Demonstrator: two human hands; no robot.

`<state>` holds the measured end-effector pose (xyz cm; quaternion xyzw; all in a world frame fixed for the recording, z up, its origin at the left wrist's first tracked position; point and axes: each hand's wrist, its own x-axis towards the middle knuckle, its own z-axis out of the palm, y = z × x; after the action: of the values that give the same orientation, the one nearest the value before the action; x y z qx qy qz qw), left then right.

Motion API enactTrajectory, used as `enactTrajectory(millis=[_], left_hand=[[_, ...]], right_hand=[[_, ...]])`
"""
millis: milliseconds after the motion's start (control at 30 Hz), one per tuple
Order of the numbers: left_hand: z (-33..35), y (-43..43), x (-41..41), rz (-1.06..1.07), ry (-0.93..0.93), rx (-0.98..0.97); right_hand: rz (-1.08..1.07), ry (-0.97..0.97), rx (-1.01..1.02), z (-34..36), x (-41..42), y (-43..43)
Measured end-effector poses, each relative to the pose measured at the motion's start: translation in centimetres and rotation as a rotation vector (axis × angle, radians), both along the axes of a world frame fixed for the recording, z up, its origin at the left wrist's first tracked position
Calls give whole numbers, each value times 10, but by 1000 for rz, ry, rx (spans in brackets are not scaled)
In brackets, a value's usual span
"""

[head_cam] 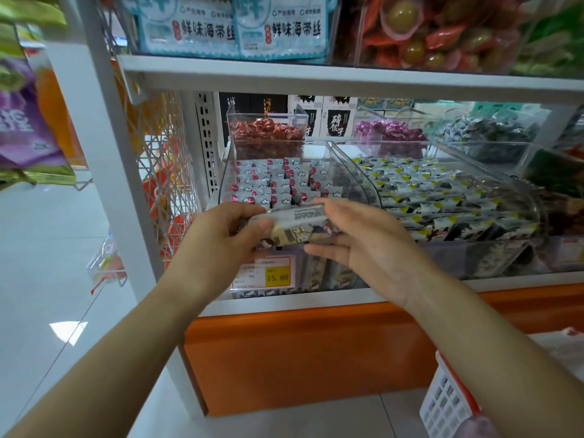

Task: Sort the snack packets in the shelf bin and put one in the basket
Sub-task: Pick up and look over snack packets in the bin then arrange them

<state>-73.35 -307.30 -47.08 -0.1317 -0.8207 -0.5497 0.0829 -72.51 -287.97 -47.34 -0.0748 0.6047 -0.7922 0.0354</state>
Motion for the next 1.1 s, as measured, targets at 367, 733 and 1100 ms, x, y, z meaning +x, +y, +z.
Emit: enactTrajectory(millis=[367,733,1100], left_hand=[[15,18,-24,79,243,-379],[10,42,-115,121,-73,-1058],[20,42,-84,89,-39,-1305]], right_hand=[[-542,331,369,10,-16,-2],[-692,361,518,5,-32,-1],[-610,442,561,24,-70,-21]])
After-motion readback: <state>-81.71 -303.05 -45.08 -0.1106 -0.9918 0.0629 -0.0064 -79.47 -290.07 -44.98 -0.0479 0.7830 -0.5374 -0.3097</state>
